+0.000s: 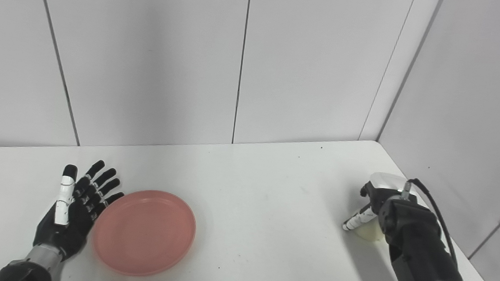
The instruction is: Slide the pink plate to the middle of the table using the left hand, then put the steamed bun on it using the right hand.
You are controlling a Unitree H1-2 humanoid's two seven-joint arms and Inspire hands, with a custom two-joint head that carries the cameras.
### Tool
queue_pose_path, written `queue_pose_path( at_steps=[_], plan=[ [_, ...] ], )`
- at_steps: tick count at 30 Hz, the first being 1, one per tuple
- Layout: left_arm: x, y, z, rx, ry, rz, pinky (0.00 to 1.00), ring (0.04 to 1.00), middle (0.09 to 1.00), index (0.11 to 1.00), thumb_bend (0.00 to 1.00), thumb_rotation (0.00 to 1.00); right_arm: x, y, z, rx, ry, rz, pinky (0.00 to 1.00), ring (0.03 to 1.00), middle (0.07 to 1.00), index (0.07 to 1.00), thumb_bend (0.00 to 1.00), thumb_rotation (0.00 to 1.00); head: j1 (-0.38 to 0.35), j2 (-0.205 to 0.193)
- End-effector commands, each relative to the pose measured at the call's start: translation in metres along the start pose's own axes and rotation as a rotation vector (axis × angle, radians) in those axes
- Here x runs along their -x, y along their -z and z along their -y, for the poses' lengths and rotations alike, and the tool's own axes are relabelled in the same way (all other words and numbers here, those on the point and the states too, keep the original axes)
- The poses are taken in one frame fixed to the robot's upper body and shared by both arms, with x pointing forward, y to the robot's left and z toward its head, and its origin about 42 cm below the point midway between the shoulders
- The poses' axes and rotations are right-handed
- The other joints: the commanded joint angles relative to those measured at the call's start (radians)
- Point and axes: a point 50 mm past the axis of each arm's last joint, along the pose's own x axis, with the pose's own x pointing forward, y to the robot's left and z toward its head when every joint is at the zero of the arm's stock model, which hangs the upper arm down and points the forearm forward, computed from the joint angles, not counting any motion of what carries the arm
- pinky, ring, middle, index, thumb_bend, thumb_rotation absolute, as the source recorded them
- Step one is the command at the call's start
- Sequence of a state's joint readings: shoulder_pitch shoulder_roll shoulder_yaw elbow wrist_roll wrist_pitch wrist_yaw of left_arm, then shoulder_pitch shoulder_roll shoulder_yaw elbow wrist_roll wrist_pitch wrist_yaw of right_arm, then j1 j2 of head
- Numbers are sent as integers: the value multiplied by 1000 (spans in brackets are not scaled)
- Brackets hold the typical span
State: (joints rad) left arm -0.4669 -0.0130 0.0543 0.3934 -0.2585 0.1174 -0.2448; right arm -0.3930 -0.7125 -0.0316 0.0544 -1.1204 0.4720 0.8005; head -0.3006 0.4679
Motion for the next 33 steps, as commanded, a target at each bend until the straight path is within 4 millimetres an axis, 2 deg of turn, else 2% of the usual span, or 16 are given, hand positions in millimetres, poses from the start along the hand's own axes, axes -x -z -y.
queue_pose_path(
  at_steps=[1, 7, 11, 12, 13, 15, 17, 18, 19, 20, 21, 22, 23, 25, 26, 33],
  plan=[
    [3, 8, 0, 9, -10, -50, 810, 915, 915, 942, 779, 946, 13, 12, 27, 24, 85, -8, 701, 825, 860, 798, 1000, 408, 0, 0],
    [1, 8, 0, 16, -7, -52, 802, 901, 901, 936, 776, 941, 28, 14, 32, 33, 96, 21, 673, 791, 854, 803, 1000, 422, 3, -1],
    [2, 7, 1, 9, -11, -51, 795, 908, 903, 929, 775, 942, 23, 19, 26, -16, 151, 16, 685, 813, 848, 774, 1000, 394, 7, 3],
    [2, 7, 1, 8, -10, -51, 793, 908, 904, 931, 771, 945, 21, 20, 25, -37, 164, 19, 649, 768, 821, 764, 1000, 378, 7, 3],
    [2, 7, 1, 7, -10, -51, 792, 909, 906, 932, 771, 945, 20, 21, 24, -67, 177, 19, 575, 682, 760, 747, 1000, 362, 7, 3],
    [2, 7, 1, 7, -10, -52, 796, 914, 906, 934, 773, 944, 17, 21, 23, -106, 196, 20, 388, 460, 553, 693, 990, 284, 6, 3],
    [2, 6, 1, 8, -8, -52, 799, 915, 908, 935, 768, 947, 14, 22, 22, -127, 210, 13, 342, 410, 495, 634, 931, 184, 7, 3],
    [1, 6, 1, 11, -8, -53, 799, 916, 908, 935, 767, 948, 12, 22, 20, -127, 217, 4, 341, 409, 494, 631, 927, 178, 8, 3],
    [1, 6, 1, 11, -7, -53, 798, 910, 904, 930, 768, 942, 9, 21, 19, -132, 231, -2, 324, 397, 459, 563, 735, 92, 9, 4],
    [1, 6, 1, 11, -6, -53, 795, 909, 902, 928, 769, 940, 8, 21, 18, -134, 241, -5, 293, 367, 425, 523, 614, 37, 9, 4],
    [1, 6, 1, 9, -6, -53, 794, 909, 902, 928, 770, 939, 6, 21, 16, -142, 254, -6, 283, 357, 414, 509, 573, 19, 9, 4],
    [1, 6, 1, 6, -8, -54, 792, 907, 900, 926, 771, 941, 5, 21, 15, -148, 264, -6, 267, 341, 404, 506, 550, 9, 9, 5],
    [1, 6, 1, 4, -9, -55, 792, 904, 900, 925, 772, 941, 4, 21, 14, -152, 269, -6, 250, 323, 438, 496, 542, 4, 9, 5],
    [1, 5, 1, 2, -10, -55, 796, 902, 901, 926, 774, 942, 2, 21, 13, -155, 271, -7, 237, 309, 399, 502, 529, 0, 9, 5],
    [1, 4, 2, 1, -7, -53, 792, 897, 900, 922, 777, 936, 2, 21, 12, -151, 267, -8, 262, 336, 399, 503, 527, 0, 9, 7],
    [1, 4, 1, 4, -11, -56, 776, 896, 898, 927, 777, 937, 3, 21, 12, -137, 251, 2, 281, 354, 408, 505, 528, 0, 10, 9]
  ],
)
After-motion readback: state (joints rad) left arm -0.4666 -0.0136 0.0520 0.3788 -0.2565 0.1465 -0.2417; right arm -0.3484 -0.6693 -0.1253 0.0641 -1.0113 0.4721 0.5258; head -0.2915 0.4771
